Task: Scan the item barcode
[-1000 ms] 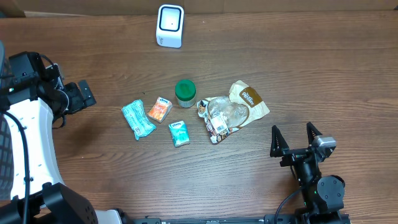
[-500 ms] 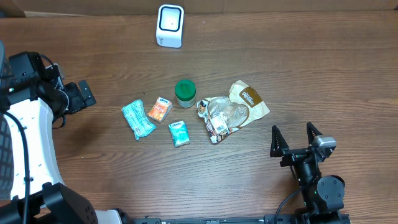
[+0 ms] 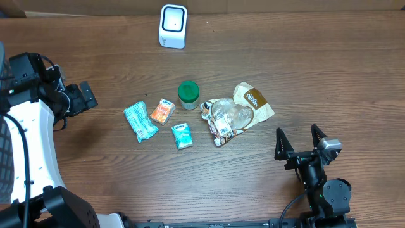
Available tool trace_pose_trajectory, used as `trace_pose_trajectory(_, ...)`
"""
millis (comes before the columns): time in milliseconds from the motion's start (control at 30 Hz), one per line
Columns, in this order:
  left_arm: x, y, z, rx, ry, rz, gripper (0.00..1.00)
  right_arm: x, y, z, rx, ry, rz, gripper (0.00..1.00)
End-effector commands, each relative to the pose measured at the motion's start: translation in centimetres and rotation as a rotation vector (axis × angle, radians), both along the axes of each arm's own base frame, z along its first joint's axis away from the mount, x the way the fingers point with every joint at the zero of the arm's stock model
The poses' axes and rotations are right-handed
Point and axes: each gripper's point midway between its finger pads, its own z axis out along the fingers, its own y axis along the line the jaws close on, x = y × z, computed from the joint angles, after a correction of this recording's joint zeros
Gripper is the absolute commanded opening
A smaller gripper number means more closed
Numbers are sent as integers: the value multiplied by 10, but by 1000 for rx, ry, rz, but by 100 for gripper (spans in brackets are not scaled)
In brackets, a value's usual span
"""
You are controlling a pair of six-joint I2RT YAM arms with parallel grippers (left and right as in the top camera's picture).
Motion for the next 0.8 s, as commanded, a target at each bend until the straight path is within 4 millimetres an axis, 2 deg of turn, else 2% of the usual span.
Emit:
trace_pose_trajectory(0,4,5,3,22,-6,-18,100,-3,13,-2,11,0,75,100)
trace_pose_trajectory(133,4,5,3,22,-6,-18,100,-7,26,2,11,0,153,100)
trace_pose_trajectory(267,4,5,3,22,-6,-18,100,-14,32,23,10,20,195,100)
trace_pose_trajectory(400,4,5,3,22,-6,-18,100,-16,39,53,-2,73,241,100)
trace_pose_trajectory(567,4,5,3,22,-6,-18,100,-3,50,75,-1,214,293,100)
trace_pose_trajectory(767,4,5,3,22,-6,-18,100,18,67,86,18,461,372,100)
